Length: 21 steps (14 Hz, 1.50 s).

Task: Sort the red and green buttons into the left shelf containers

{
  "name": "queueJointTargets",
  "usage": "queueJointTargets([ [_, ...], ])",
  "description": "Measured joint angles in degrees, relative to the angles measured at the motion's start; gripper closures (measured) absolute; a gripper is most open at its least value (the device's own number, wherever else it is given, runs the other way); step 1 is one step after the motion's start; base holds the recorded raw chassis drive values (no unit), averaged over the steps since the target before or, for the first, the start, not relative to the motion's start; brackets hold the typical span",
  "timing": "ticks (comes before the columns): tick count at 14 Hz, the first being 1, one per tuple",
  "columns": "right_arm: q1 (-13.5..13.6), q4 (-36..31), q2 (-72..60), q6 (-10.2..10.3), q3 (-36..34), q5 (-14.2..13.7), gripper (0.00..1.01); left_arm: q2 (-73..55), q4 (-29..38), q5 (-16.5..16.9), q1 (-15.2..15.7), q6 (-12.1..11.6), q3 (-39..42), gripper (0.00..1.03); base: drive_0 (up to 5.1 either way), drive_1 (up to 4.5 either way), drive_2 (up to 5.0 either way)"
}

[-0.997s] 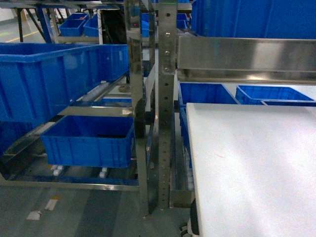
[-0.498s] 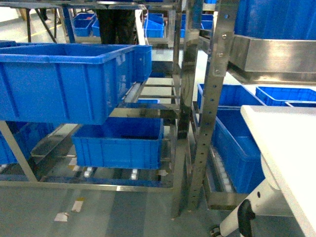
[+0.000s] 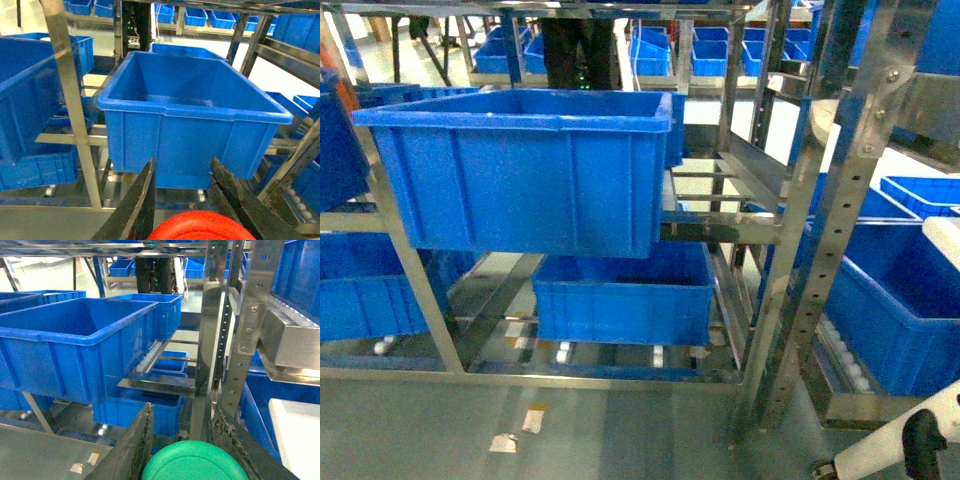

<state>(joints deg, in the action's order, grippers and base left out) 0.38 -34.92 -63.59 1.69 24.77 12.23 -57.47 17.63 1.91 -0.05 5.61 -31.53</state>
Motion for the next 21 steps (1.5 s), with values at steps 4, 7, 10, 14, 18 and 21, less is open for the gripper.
queueJointTargets([
  [4,0.0,0.11,0.0,0.0,0.02,0.0,0.7,0.0,-0.22,0.0,0.0,0.0,0.0,0.73,-5.0,2.44,2.4],
  [7,0.0,0.0,0.0,0.0,0.02,0.0,0.7,0.0,-0.04,-0.02,0.0,0.0,0.0,0.73,-5.0,2.44,2.4],
  [10,0.0,0.11,0.0,0.0,0.02,0.0,0.7,0.0,-0.24,0.0,0.02,0.0,0.0,0.73,-5.0,2.44,2.4],
  [14,0.0,0.28,-0.02,0.0,0.02,0.0,0.7,-0.02,-0.07,0.0,0.04,0.0,0.0,0.73,-5.1,2.34,2.3],
  [18,0.35,0.17,0.0,0.0,0.02,0.35,0.7,-0.02,0.13,-0.46,0.46,0.0,-0.02,0.73,-1.3,0.56,0.6],
  [21,0.35,0.04,0.31,0.0,0.0,0.15,0.7,0.42,0.07,-0.17,0.04,-0.02,-0.04,0.73,0.0,4.28,-4.4],
])
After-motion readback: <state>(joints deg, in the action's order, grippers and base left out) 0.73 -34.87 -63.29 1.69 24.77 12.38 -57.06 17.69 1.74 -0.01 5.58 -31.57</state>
